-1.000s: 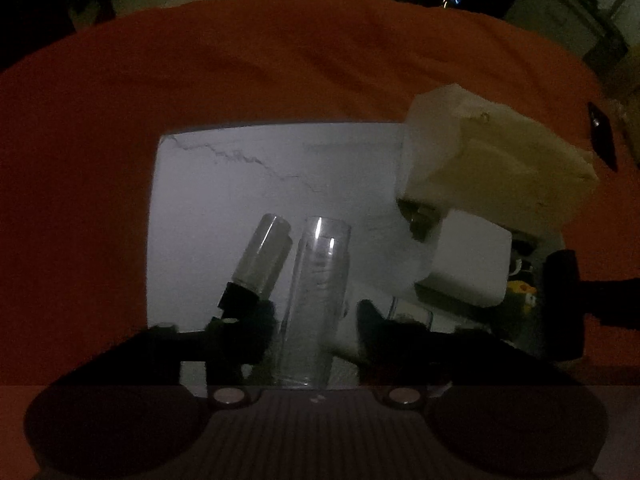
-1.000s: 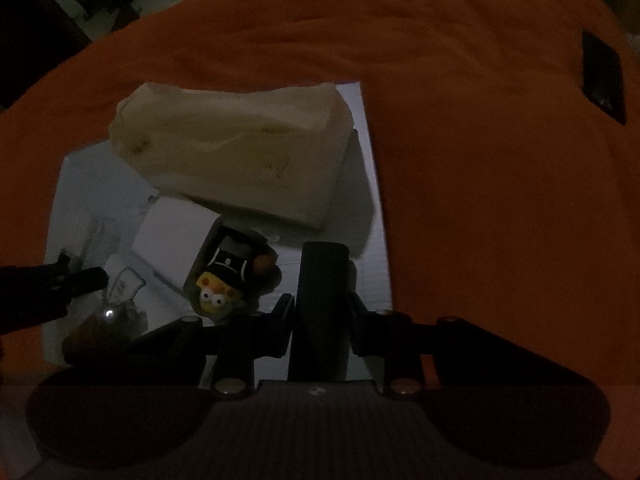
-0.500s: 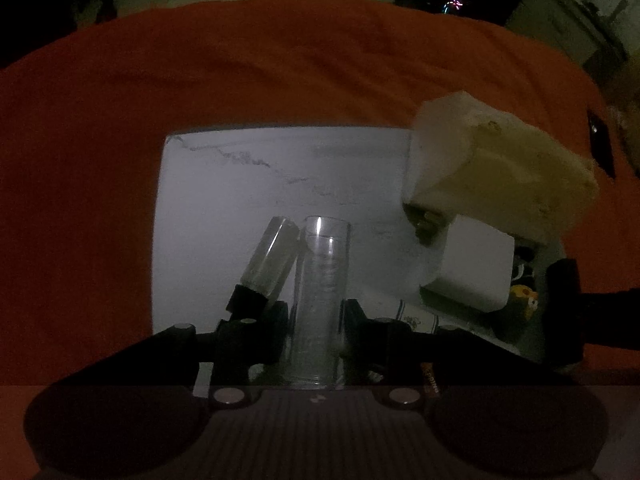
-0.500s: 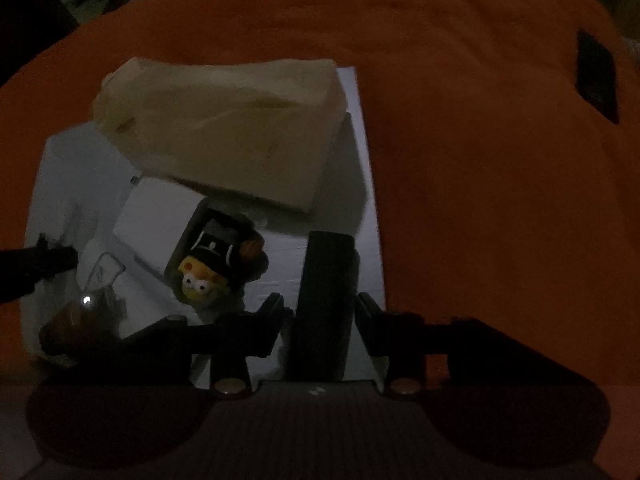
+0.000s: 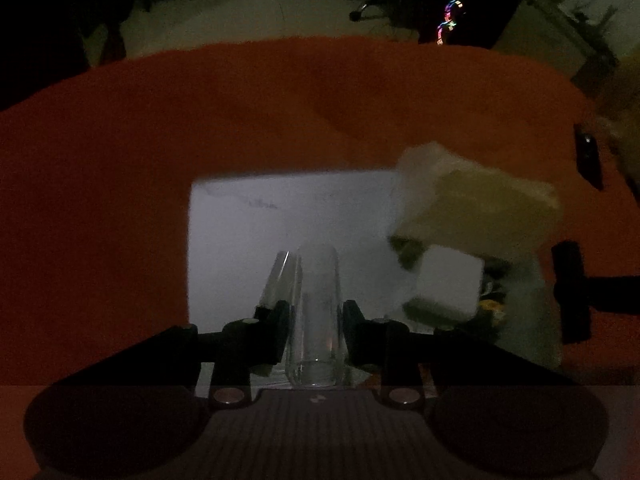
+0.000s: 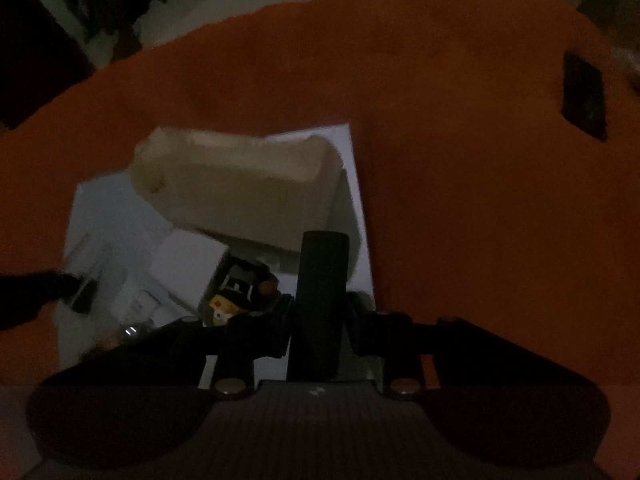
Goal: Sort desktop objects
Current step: 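Lift the glass tube with the left gripper while the right gripper lifts the black marker, then carry the glass tube with the left gripper into the white box while the right gripper carries the marker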
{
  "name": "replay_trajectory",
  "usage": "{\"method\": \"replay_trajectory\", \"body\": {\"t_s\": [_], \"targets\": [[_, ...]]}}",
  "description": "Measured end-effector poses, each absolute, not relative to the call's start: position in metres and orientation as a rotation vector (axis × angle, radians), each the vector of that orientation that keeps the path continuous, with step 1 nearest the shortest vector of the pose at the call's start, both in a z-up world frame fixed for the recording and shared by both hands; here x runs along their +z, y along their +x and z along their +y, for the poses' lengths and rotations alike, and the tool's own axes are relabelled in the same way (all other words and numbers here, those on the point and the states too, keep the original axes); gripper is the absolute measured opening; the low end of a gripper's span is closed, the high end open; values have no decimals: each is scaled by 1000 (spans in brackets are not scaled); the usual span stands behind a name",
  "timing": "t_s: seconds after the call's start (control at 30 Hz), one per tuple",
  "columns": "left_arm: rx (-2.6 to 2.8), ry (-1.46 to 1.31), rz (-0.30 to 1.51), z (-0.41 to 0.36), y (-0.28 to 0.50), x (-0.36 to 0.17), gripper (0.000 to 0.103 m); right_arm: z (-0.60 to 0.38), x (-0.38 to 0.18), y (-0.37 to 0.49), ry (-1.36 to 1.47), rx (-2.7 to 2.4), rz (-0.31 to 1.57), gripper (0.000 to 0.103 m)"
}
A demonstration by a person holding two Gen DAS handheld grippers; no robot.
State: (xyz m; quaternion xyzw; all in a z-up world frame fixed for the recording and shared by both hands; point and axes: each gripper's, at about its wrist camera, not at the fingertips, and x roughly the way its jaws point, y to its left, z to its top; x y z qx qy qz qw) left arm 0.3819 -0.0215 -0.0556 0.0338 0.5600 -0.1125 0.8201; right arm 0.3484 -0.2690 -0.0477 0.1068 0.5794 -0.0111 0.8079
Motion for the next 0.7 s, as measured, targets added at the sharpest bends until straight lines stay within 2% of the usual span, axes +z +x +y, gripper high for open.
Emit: {"method": "replay_trajectory", "body": {"t_s": [0.4,0.7], "targets": [[-280,55,1104,-32,321,24,24,-274,17,304,292,44,1143,30],[-269,35,1065,-22,235,35,24,-255,57,241,310,125,1110,30]]}}
